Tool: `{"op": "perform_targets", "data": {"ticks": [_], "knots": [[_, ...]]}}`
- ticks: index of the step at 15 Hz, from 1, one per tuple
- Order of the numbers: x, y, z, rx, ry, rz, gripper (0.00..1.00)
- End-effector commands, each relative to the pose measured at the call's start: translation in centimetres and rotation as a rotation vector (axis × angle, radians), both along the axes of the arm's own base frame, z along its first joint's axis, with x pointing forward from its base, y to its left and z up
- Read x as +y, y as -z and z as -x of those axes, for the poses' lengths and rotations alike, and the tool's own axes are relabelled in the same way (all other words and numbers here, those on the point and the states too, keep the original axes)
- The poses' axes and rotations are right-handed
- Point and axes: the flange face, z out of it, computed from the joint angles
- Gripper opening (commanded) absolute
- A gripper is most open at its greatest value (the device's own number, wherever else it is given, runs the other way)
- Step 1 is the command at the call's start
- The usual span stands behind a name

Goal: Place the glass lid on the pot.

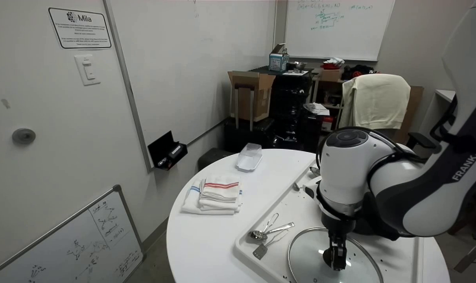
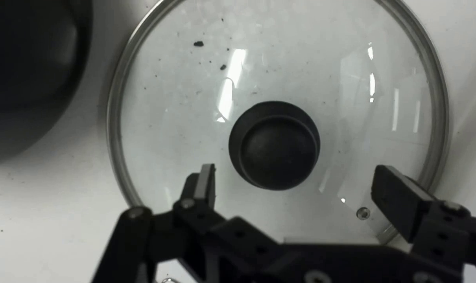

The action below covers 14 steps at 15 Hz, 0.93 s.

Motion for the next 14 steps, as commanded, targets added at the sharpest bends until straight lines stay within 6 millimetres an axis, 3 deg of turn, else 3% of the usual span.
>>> {"op": "perform_targets", "data": {"ticks": [1, 9, 10, 12, 14], "knots": [[-0.7, 0.7, 0.0, -0.006, 0.019, 0.012, 1.0], [-1.0, 1.9, 0.5, 0.015, 0.019, 0.016, 1.0], [-1.0, 1.9, 0.5, 0.012, 0.02, 0.016, 0.75], [-1.1, 1.9, 0.5, 0.011, 0.018, 0.014, 0.68], [-1.1, 1.9, 0.6, 0.012, 0.018, 0.014, 0.53]]}}
